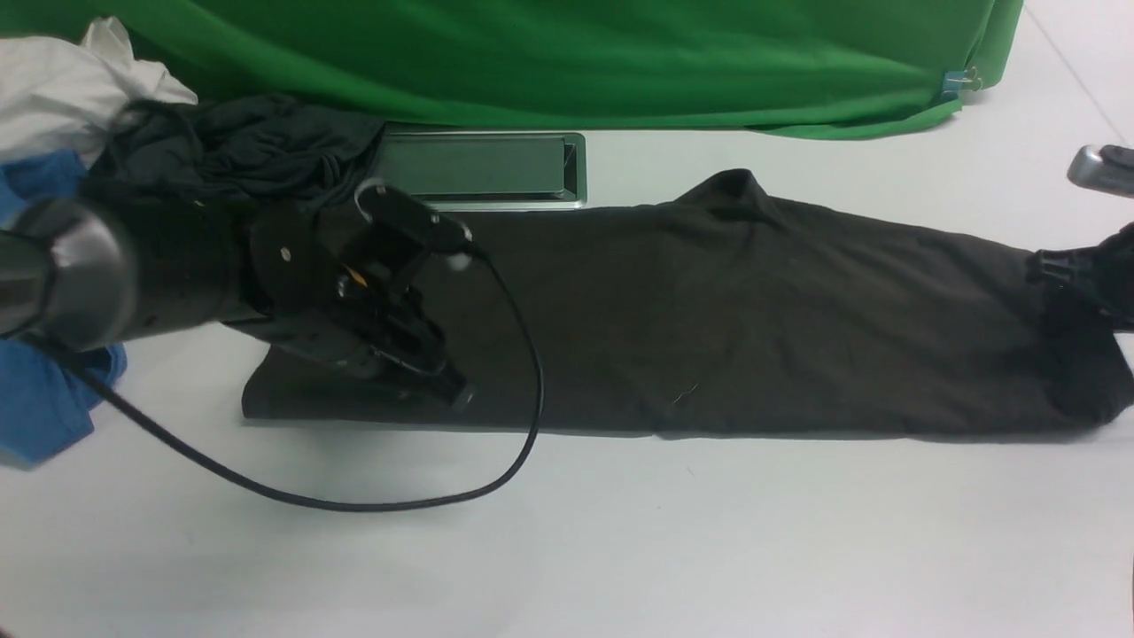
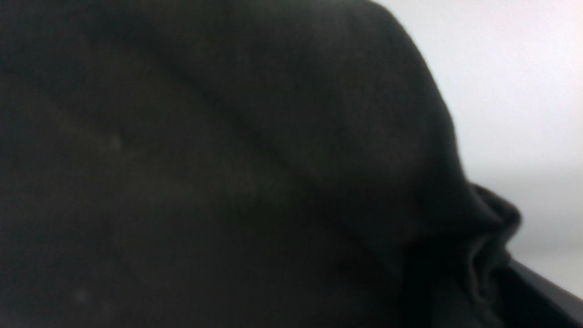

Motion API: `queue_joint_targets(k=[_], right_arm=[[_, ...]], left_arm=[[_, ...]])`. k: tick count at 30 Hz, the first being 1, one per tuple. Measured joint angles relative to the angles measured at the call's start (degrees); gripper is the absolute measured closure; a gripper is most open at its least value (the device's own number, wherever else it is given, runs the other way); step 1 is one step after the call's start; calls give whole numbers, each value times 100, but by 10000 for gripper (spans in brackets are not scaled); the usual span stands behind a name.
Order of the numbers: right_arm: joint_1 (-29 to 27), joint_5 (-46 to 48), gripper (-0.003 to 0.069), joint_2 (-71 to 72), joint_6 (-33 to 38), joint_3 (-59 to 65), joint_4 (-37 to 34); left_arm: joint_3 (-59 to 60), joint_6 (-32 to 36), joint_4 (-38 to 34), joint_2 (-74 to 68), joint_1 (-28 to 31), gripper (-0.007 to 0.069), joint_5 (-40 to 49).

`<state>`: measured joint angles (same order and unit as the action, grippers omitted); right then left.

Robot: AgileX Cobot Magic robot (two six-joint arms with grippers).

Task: Fold a long-sleeved shirt on a white desktop.
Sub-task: 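Pull the folded dark garment lengthwise by its ends to straighten it flat on the table, then fold the right end of the dark garment over onto its left end with the right gripper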

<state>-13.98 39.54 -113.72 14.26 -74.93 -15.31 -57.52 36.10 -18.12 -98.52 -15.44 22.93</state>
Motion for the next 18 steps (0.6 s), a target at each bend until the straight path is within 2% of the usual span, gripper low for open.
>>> queue_joint_targets(k=[5, 10, 14, 18], right_arm=[[-455, 711, 573, 1007, -966, 14, 1048], [-784, 1164, 573, 1683, -1202, 14, 1361], [-678, 1227, 573, 2103, -1204, 2, 1023], [-209, 1235, 573, 2404, -939, -257, 221]], left_arm=[[0, 0, -217, 922, -24, 606, 291], [0, -68, -321, 1848, -35, 606, 751], [2, -221, -321, 2513, -35, 606, 1064], [2, -344, -321, 2927, -35, 606, 1386]])
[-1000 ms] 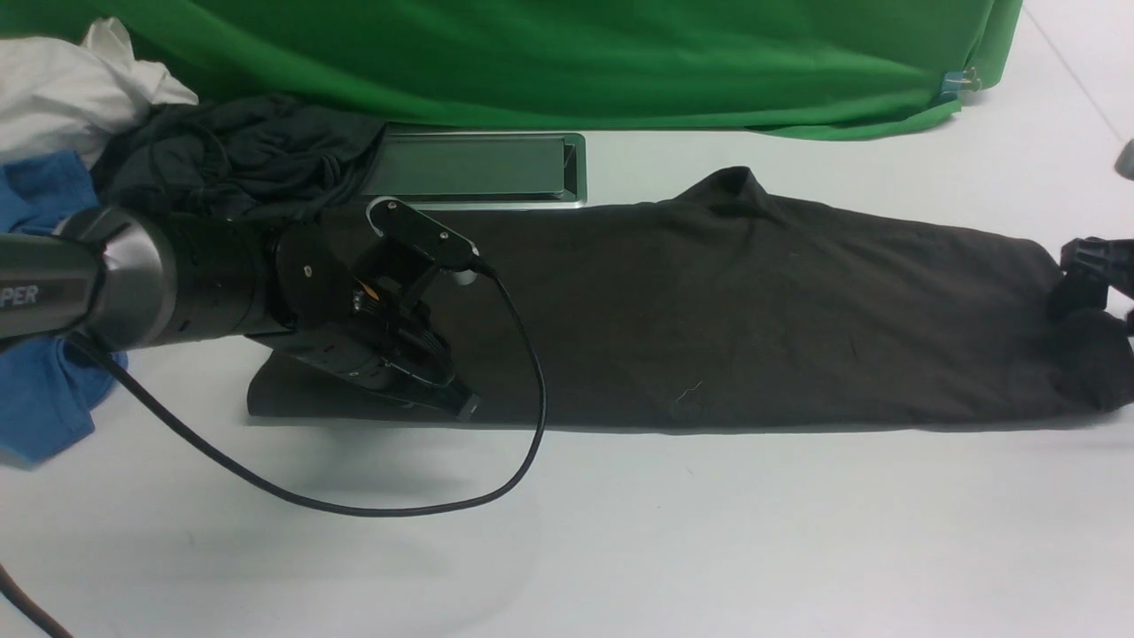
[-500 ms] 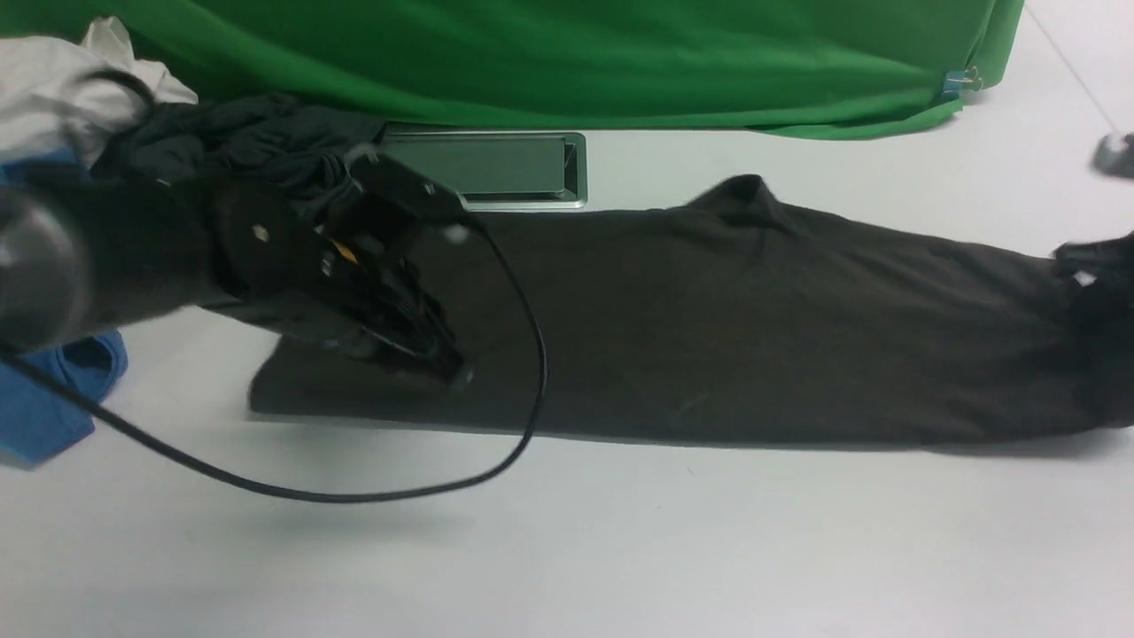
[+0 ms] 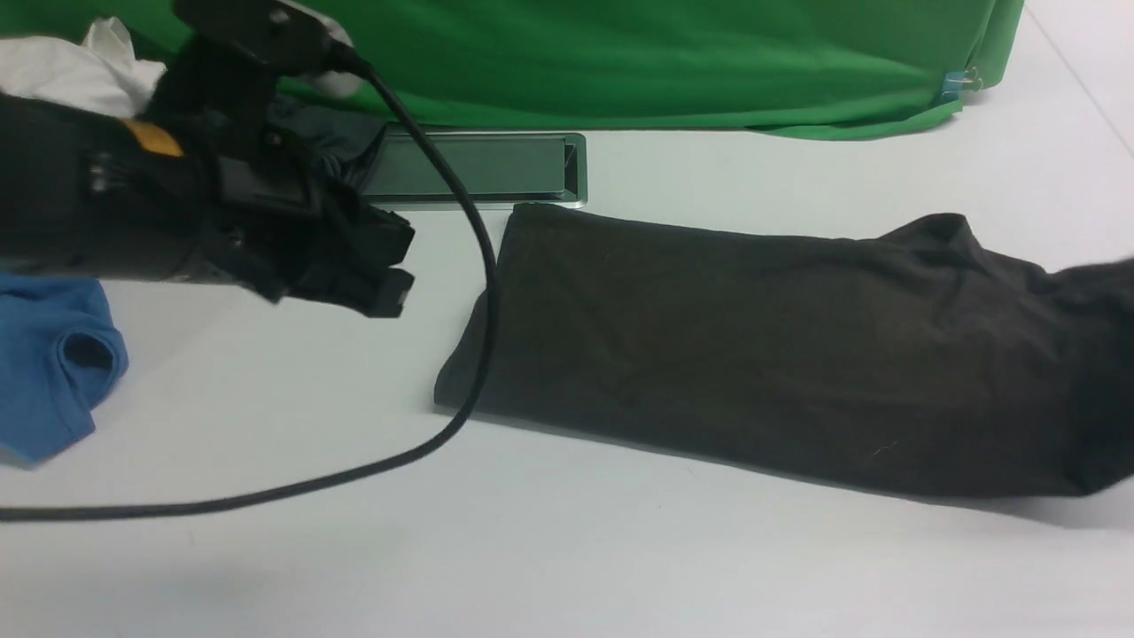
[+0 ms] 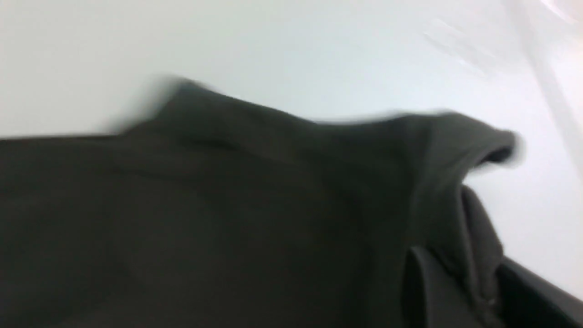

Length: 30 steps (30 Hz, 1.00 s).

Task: Fold a long-sleeved shirt on a white desktop.
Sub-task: 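Fold the right end of the dark garment over onto its left end with the right gripper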

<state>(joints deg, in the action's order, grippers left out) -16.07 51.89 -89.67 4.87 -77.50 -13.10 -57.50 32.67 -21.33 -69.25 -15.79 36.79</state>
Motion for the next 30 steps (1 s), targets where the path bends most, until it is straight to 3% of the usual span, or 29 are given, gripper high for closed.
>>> queue_joint_targets(k=[5, 10, 20, 30], right_arm=[[829, -19, 573, 58, 296, -760, -1111], [1613, -69, 573, -163, 324, -1486, -1618], [2888, 498, 573, -1569, 324, -3230, -1760], [3571, 987, 571, -2896, 141, -4462, -1778]], left_arm=[[12, -17, 39, 165, 0, 606, 291], [19, -82, 69, 189, 0, 606, 326], [19, -117, 195, 204, 0, 606, 337], [19, -128, 244, 204, 0, 606, 349]])
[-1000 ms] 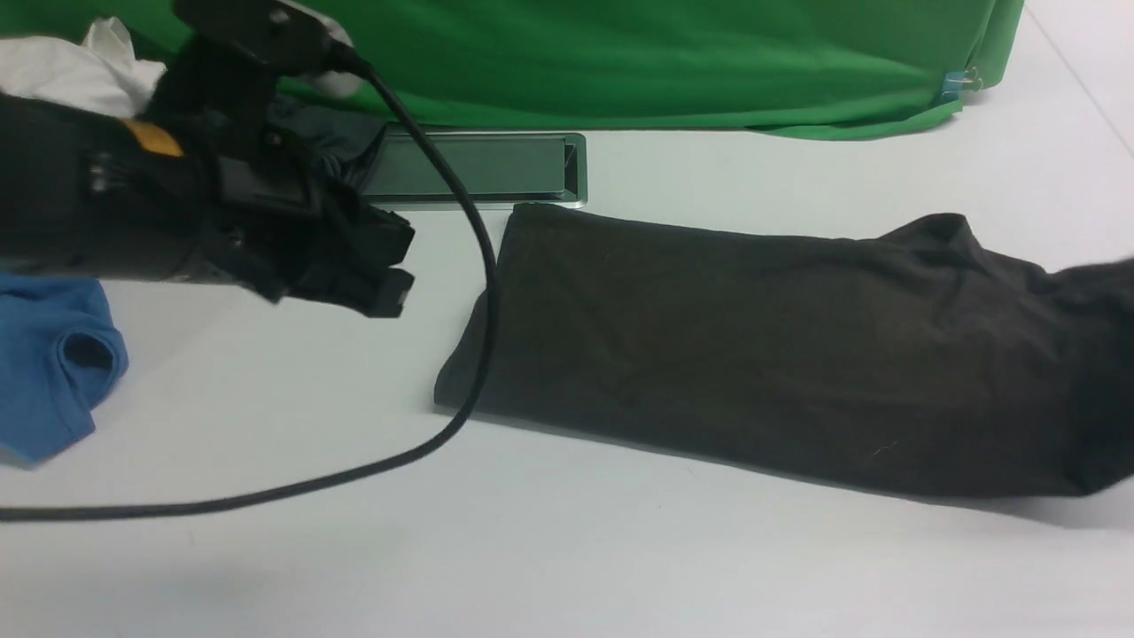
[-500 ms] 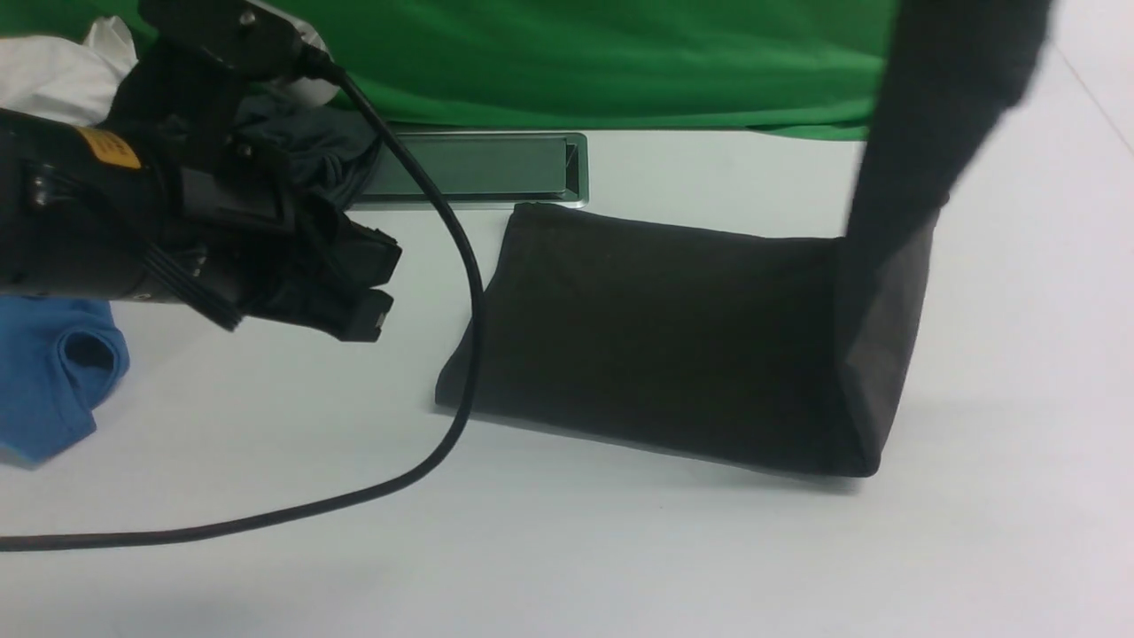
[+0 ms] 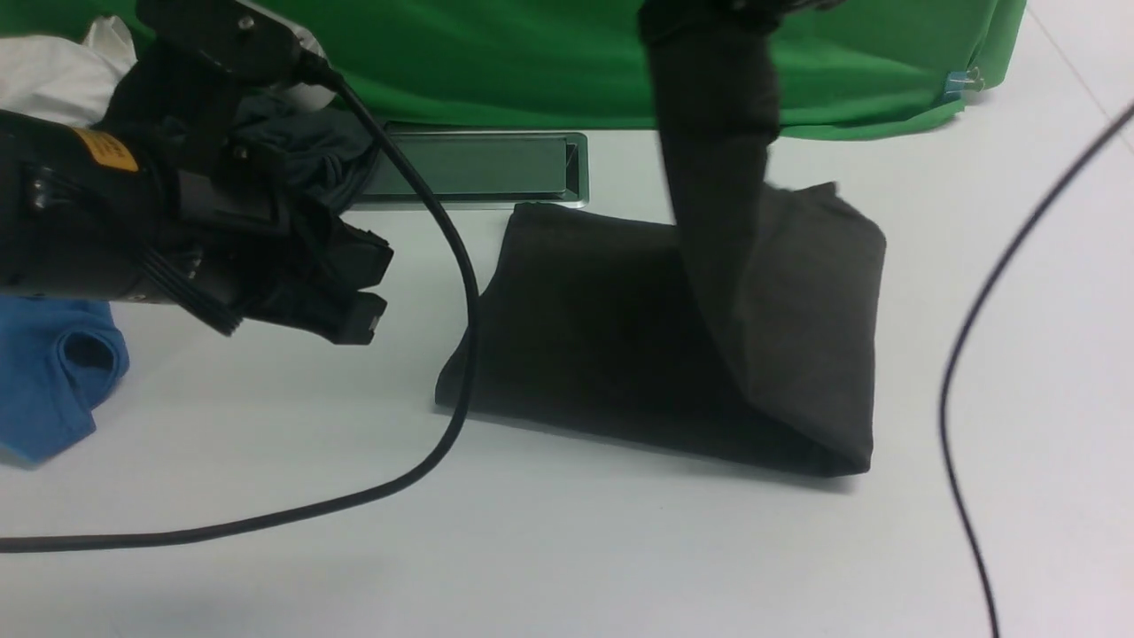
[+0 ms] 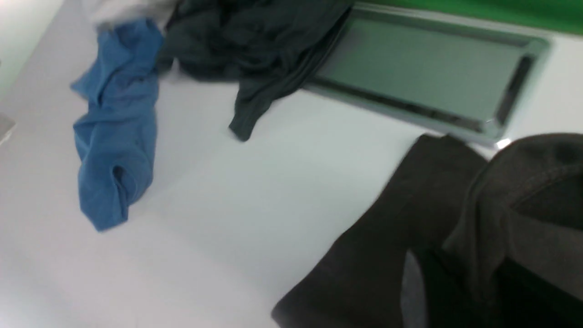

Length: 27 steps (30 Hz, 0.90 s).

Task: Fold a long-sleeved shirt on a white desktop.
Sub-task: 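Fold the right end of the dark garment over onto its left end with the right gripper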

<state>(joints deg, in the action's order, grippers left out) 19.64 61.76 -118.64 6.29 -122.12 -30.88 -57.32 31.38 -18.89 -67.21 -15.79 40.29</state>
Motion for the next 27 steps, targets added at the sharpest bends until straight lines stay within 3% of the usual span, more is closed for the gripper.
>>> queue_joint_targets(k=[3, 5, 8, 10, 12, 14, 16, 20, 23, 27], right_arm=[[150, -4, 526, -268, -239, -163, 0], [241, -99, 429, -381, -396, -210, -6], [340, -263, 225, -401, -474, -227, -179], [350, -271, 133, -345, -476, -248, -253], [334, -181, 102, -208, -412, -248, -255], [273, 51, 123, -24, -369, -248, -140], [167, 422, 197, 218, -309, -254, 171], [-57, 719, 440, 710, -286, -44, 1392], [-114, 684, 582, 848, -249, 510, 1773], [-17, -49, 631, 638, 228, 1433, 1594]], left_arm=[[0, 0, 12, 0, 0, 606, 0], [0, -6, 12, 0, 0, 606, 0], [0, -6, 12, 0, 0, 606, 5], [0, -6, 12, 0, 0, 606, 32], [0, -6, 12, 0, 0, 606, 83], [0, -10, 16, 0, 0, 606, 134], [0, -10, 16, 0, 0, 606, 134], [0, -10, -32, 0, 0, 606, -8], [0, -10, -54, 0, 0, 606, -313], [0, -64, -54, 0, 6, 606, -568]])
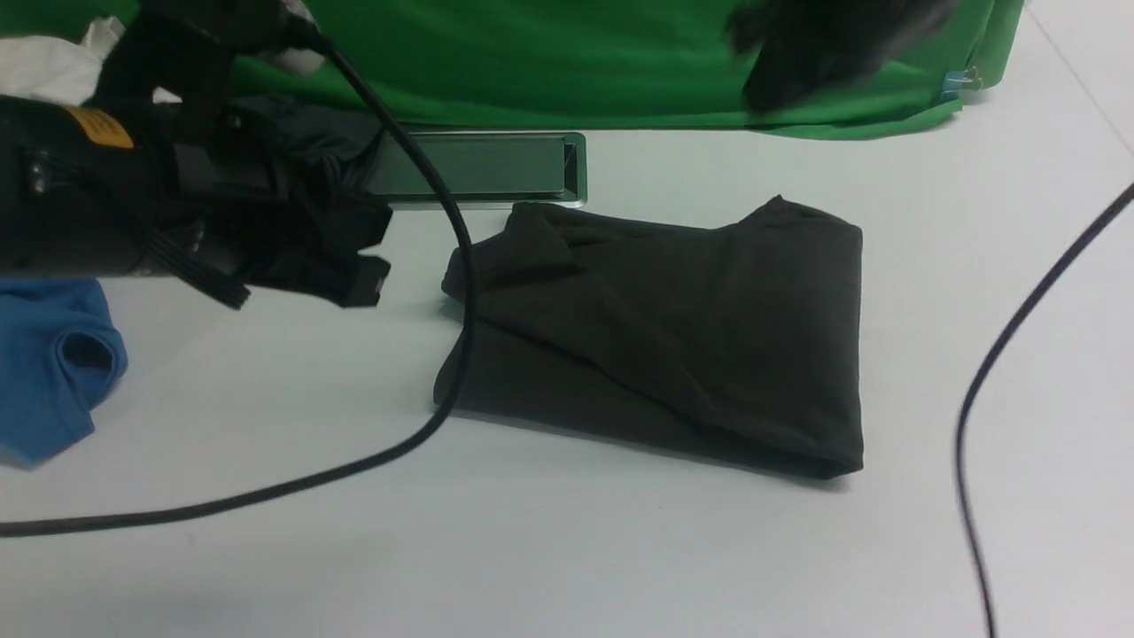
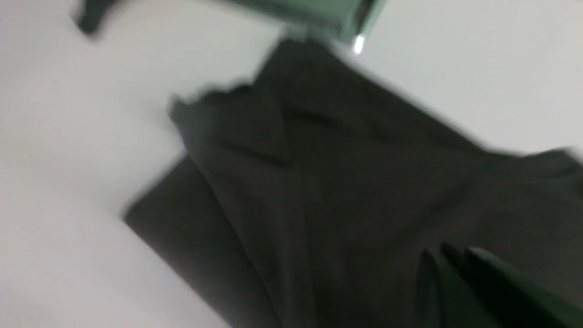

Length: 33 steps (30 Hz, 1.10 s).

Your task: Fold a long-sleeved shirt on a white desktop.

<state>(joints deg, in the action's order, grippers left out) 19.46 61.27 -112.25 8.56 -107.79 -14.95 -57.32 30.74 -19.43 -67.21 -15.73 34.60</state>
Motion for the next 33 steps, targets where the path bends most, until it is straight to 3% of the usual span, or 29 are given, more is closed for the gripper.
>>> queue_joint_targets(k=[2, 5, 12, 19, 26, 33], right_arm=[[201, -1064, 639, -507, 419, 486, -161], [397, -1690, 640, -1045, 603, 569, -234], [683, -1969, 640, -1639, 871, 605, -259], [985, -1731, 641, -1660, 1168, 605, -353], [1216, -864, 641, -1660, 2126, 605, -1456], [1271, 17, 641, -1613, 2500, 605, -1757]], left_arm=[[0, -42, 0, 0, 0, 606, -61], [0, -57, 0, 0, 0, 606, -66], [0, -57, 5, 0, 0, 606, -71], [0, -57, 5, 0, 0, 606, -11], [0, -57, 11, 0, 0, 606, 86], [0, -57, 113, 0, 0, 606, 162]])
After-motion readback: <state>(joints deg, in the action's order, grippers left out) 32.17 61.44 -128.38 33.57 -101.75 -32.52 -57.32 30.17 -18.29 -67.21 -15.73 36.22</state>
